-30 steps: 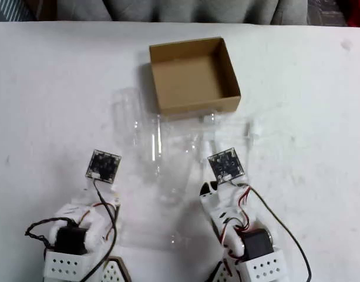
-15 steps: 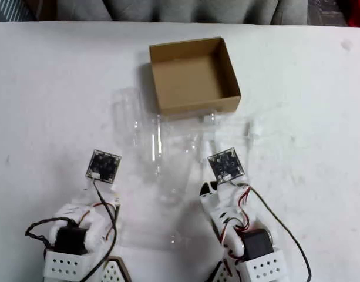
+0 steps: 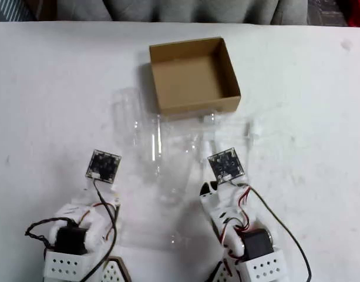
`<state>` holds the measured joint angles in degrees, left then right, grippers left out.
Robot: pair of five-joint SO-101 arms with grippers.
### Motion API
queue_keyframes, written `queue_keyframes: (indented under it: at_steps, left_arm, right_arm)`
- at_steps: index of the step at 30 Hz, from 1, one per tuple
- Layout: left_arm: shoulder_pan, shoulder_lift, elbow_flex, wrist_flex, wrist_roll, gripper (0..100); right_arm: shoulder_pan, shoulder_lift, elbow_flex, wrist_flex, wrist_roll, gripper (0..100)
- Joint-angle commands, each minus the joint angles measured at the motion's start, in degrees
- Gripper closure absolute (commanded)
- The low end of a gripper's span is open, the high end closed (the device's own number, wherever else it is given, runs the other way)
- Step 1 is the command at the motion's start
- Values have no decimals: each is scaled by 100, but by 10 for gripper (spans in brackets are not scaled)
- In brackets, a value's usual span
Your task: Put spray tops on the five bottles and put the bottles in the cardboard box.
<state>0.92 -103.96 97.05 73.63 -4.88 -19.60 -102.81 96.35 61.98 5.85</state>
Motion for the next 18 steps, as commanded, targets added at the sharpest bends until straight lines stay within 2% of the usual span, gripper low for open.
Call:
queue_keyframes:
  at_steps: [1,5,9,13,15,18]
  left_arm:
    - [-4,-75,-9,26,-53,980]
    - [-13,-75,-62,9,-62,980]
    - [-48,-75,-290,-668,-62,980]
    - [-48,-75,-475,-1160,-62,980]
    - [-13,-75,-571,-1196,-97,979]
    - [-4,-75,-862,-1160,-941,962]
  right_arm:
    - [-48,-40,53,22,18,982]
    - [-13,-40,53,259,62,982]
    - [-57,-48,44,1103,62,981]
    - [40,-57,-26,857,62,981]
    - [356,-57,-158,787,62,981]
    - [971,-57,-193,787,62,981]
